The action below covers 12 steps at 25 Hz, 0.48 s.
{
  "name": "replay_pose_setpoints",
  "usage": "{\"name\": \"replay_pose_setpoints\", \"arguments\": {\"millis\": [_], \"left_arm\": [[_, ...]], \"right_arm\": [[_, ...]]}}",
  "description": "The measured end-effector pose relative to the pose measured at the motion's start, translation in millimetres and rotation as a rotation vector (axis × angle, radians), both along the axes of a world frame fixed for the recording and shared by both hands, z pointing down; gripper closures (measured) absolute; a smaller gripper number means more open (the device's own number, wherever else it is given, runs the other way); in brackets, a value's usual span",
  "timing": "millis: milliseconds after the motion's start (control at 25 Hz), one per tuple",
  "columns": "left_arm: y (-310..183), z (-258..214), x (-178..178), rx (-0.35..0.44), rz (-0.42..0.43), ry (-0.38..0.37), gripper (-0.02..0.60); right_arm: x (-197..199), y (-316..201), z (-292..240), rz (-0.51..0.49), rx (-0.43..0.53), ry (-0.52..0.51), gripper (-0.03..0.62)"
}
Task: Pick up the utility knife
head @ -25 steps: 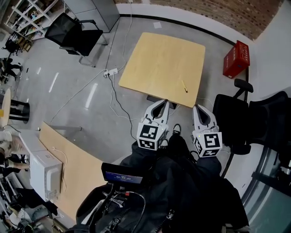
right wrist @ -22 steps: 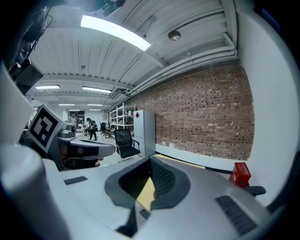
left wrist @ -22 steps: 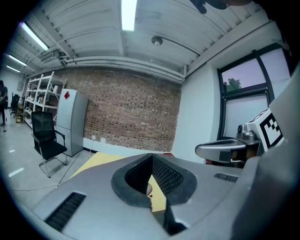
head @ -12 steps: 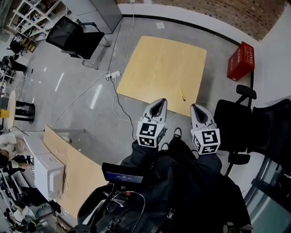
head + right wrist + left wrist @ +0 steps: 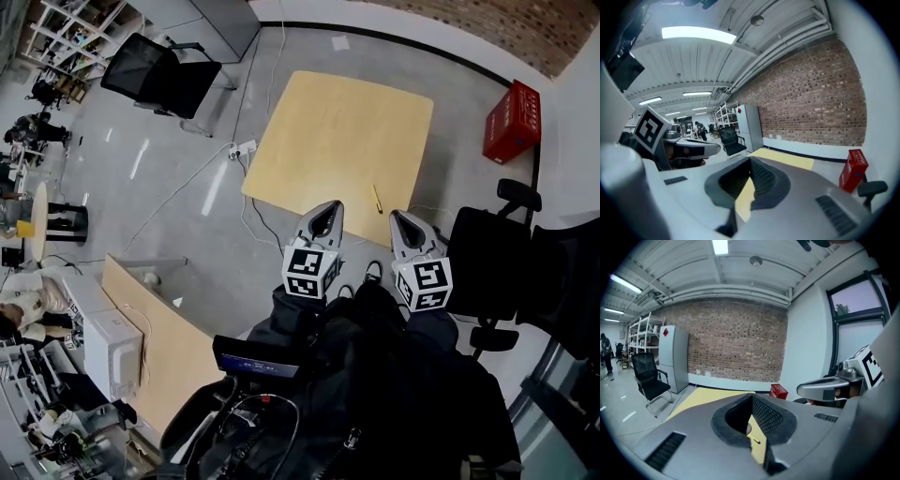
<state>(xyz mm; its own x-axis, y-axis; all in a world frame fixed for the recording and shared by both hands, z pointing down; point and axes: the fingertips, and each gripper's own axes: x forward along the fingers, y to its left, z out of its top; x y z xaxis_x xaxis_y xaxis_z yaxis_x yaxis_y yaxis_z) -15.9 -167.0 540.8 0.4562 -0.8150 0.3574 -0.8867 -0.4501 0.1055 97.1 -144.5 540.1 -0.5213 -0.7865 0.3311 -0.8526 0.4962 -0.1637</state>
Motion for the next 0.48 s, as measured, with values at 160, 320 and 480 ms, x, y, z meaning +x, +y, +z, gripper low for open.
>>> {"name": "replay_pose_setpoints", "arguments": {"millis": [160, 320, 480], "left_arm": [[-2.1, 16.8, -1.6, -0.028, -0.005, -0.011, 0.581], [-3.8, 37.0, -4.3, -0.058, -0.011, -0.004, 0.581], [-5.1, 68.5, -7.0, -0.121, -0.001, 0.001, 0.581]], "right_arm": [[-2.9, -6.2, 21.0, -0.01, -0.041, 0.0, 0.589], [-7.3, -10.9, 49.8, -0.023, -0.089, 0.015, 0.589], [-10.6, -16.7, 86.7, -0.019, -0.158, 0.053, 0.589]]}}
